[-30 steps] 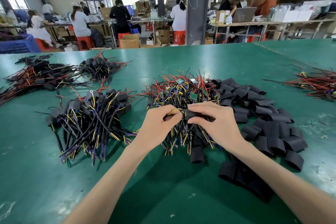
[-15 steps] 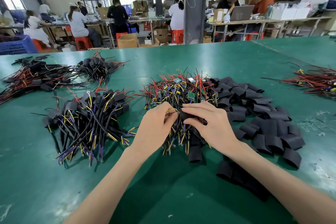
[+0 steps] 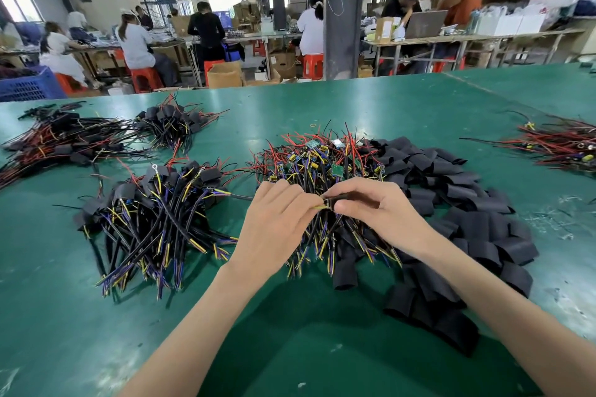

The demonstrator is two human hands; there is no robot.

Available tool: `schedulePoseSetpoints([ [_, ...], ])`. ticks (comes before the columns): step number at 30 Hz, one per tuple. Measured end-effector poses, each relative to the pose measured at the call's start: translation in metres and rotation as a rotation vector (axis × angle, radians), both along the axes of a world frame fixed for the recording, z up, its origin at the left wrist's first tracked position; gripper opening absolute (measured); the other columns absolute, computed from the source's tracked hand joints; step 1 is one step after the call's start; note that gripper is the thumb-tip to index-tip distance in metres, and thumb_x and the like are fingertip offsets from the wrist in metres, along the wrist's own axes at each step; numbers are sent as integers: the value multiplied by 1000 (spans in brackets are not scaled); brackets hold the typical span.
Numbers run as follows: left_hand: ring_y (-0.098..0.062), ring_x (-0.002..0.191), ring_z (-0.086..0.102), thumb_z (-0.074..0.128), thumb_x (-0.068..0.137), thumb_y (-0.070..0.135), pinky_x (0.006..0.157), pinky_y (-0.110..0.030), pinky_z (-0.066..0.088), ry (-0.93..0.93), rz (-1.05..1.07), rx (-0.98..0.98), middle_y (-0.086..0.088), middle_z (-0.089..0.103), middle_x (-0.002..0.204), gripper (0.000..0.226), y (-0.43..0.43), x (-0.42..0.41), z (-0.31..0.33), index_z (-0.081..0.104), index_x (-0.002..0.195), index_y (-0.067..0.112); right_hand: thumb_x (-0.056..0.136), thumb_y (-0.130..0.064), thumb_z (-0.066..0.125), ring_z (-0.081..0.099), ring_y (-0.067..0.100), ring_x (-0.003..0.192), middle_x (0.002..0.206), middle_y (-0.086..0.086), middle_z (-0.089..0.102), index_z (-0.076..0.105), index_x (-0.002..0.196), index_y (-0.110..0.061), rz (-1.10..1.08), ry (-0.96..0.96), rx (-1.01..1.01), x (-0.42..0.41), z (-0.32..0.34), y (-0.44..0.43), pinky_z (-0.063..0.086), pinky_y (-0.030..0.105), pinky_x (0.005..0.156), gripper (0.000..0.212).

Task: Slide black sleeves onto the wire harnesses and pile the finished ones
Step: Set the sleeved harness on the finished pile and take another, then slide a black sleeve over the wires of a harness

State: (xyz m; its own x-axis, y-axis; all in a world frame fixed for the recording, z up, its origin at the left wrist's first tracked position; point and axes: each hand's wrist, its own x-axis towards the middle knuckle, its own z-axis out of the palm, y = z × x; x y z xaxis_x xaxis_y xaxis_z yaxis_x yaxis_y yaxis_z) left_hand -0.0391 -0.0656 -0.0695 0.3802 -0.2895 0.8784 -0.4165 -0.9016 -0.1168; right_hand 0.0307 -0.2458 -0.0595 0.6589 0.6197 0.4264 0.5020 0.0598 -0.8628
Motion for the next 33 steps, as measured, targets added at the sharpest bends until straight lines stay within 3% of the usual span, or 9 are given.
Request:
schedulePoseSetpoints([
  [3,-20,69,41,65,88,12,65,-30,30,-34,-33,18,-1,58,70,15,-2,-1,-1,54,97,18,77,-6,69,62,10,85,92,4,70,69,91,-8,55,58,53,1,3,-2,48,20,82,15],
  [11,-21,69,43,62,90,11,65,-31,33,-85,-44,36,-2,60,68,14,-4,-6,0,54,100,19,65,-3,71,64,16,81,88,6,71,72,70,-15,156,320,219,2,1,-1,50,22,76,13],
  [14,-20,69,44,64,89,8,68,-29,32,-124,-47,27,-1,61,69,18,-4,-7,0,56,100,19,74,-4,63,64,18,85,93,10,69,71,90,-10,244,444,232,4,3,-4,53,26,75,19],
  [17,-20,69,44,67,85,4,69,-28,32,-121,-44,19,-1,60,70,23,-3,-7,0,56,99,18,82,-13,55,65,22,80,88,12,68,64,112,-5,252,438,104,7,3,-7,52,28,74,32],
  [20,-21,67,43,66,88,8,69,-29,31,-77,-35,0,-2,58,68,17,-3,-5,-1,56,96,17,83,-17,51,64,18,70,76,13,65,63,110,-5,203,399,50,5,1,-4,52,26,68,32],
  [25,-23,65,44,68,87,9,66,-30,30,-6,-16,-29,-4,56,69,1,-3,-3,-1,68,86,8,83,-18,51,61,15,66,72,11,66,60,115,-8,153,368,37,5,-3,0,51,23,68,34],
  [33,-23,62,47,71,84,8,65,-29,31,75,-22,-90,-1,52,66,5,-5,-2,0,70,79,7,88,-12,52,61,17,66,69,10,66,62,114,-12,101,312,6,6,-6,1,51,23,63,28],
])
